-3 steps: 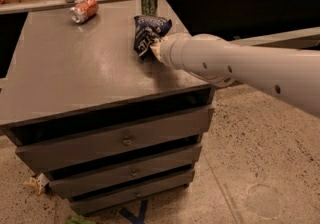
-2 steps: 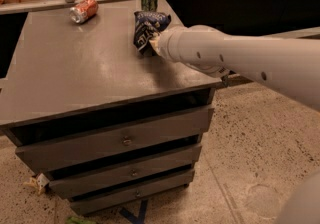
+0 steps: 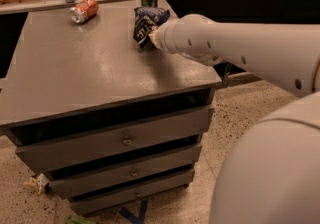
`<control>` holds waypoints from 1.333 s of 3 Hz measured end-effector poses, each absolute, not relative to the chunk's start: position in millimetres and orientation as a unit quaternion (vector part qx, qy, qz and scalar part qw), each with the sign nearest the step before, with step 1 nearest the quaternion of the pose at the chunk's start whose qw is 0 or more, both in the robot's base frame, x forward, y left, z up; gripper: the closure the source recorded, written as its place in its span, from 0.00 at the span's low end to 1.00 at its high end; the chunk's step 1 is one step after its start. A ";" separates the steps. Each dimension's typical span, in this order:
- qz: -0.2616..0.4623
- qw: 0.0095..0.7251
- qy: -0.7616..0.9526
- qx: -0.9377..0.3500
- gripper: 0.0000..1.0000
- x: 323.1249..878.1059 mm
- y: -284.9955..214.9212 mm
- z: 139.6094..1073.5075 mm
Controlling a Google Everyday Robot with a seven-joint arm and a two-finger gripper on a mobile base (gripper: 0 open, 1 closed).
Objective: Move blue chip bag near green can
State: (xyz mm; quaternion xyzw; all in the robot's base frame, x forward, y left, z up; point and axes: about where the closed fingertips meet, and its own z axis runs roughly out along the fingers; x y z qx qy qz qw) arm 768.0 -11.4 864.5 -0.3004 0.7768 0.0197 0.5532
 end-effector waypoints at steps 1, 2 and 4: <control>0.016 0.547 0.783 -0.297 0.84 773.9 -13.0 862.5; 0.015 0.547 0.785 -0.290 0.62 775.2 -15.4 864.7; 0.013 0.545 0.788 -0.286 0.15 774.3 -18.3 866.5</control>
Offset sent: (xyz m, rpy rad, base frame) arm 0.0061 -0.0041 0.0061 0.0011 0.0229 -0.0495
